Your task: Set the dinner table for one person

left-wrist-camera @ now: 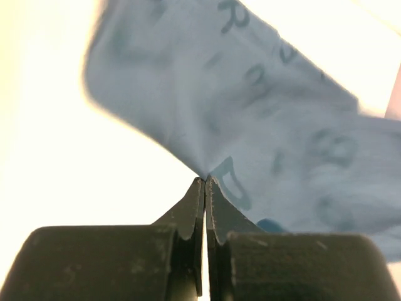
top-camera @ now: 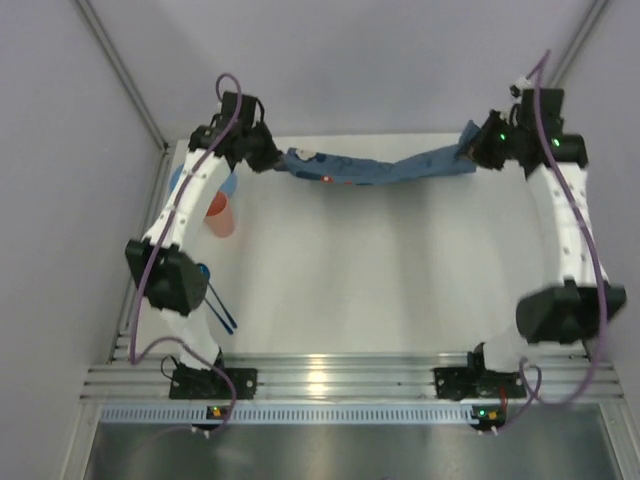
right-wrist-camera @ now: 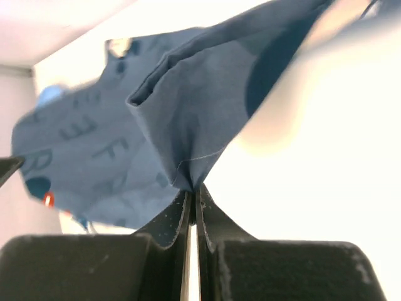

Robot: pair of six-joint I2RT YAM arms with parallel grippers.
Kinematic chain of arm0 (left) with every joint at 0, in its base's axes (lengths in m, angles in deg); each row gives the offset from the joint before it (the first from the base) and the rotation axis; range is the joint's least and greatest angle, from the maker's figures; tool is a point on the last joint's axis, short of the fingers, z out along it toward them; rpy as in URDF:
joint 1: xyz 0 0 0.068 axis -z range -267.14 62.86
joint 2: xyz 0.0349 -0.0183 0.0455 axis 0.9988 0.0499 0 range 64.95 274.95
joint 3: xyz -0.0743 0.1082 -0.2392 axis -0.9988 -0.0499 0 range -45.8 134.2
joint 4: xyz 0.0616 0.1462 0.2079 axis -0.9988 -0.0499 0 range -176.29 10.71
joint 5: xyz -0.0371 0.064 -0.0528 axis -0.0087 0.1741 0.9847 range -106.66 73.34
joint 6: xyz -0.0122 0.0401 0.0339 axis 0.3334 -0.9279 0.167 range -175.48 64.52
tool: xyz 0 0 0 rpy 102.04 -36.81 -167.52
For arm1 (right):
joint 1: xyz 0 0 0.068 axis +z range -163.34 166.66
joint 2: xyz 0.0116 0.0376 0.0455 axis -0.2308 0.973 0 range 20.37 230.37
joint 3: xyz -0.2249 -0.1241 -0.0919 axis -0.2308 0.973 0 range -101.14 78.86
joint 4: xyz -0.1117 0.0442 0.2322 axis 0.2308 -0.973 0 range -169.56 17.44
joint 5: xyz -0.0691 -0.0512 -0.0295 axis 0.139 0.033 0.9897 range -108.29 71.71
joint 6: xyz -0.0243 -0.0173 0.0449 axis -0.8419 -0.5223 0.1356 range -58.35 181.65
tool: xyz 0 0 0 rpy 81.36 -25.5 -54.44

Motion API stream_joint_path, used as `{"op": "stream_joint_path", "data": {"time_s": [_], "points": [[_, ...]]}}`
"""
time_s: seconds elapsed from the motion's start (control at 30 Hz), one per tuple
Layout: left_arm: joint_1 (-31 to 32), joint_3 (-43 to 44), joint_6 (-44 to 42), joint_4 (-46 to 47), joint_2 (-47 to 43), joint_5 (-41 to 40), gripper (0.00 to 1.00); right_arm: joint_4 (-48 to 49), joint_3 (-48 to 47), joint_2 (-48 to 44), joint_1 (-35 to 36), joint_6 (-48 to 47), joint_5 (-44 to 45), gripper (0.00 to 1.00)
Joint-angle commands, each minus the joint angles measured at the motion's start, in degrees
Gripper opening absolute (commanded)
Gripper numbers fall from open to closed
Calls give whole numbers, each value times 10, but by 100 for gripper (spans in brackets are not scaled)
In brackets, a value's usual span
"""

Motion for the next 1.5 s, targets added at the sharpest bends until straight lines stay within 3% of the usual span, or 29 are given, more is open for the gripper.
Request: {"op": "stream_joint_path", "data": {"time_s": [0.0,0.13,0.23,0.4,0.57,0.8,0.83,0.87,0.9,0.93,1.0,1.03,1.07,1.1,1.2,1.3,1.47], "points": [[0,-158,-28,45,-174,-17,0,38,145,-173,2,1,16,0],[1,-329,-48,65,-257,12,0,27,382,-275,2,-4,25,0],[5,-448,-44,75,-287,26,0,41,512,-292,2,1,28,0],[13,-572,-44,49,-276,28,0,91,646,-282,2,5,47,0],[18,-605,-42,34,-287,43,0,89,657,-288,2,9,82,0],[19,-628,-43,24,-306,37,0,65,639,-272,2,5,59,0],[19,-620,-46,17,-304,43,7,57,632,-272,2,-1,55,0],[19,-612,-50,-2,-307,49,15,27,627,-272,2,-5,48,4],[19,-603,-53,-13,-312,52,36,7,621,-274,2,-13,46,10],[19,-578,-61,-27,-320,53,48,-16,608,-288,2,-18,45,30],[19,-543,-68,-79,-345,47,65,-99,590,-313,3,-33,46,55],[19,-507,-72,-95,-353,46,86,-127,563,-343,4,-40,50,67],[19,-493,-74,-106,-361,47,91,-181,544,-358,4,-43,66,90],[19,-479,-73,-118,-375,49,92,-203,525,-371,4,-49,75,95],[19,-443,-56,-114,-389,39,93,-235,452,-401,4,-40,81,98],[17,-431,-36,-93,-380,-24,93,-172,432,-390,4,-14,60,98],[-45,-366,6,-65,-284,-59,90,-82,410,-243,4,-8,25,96]]}}
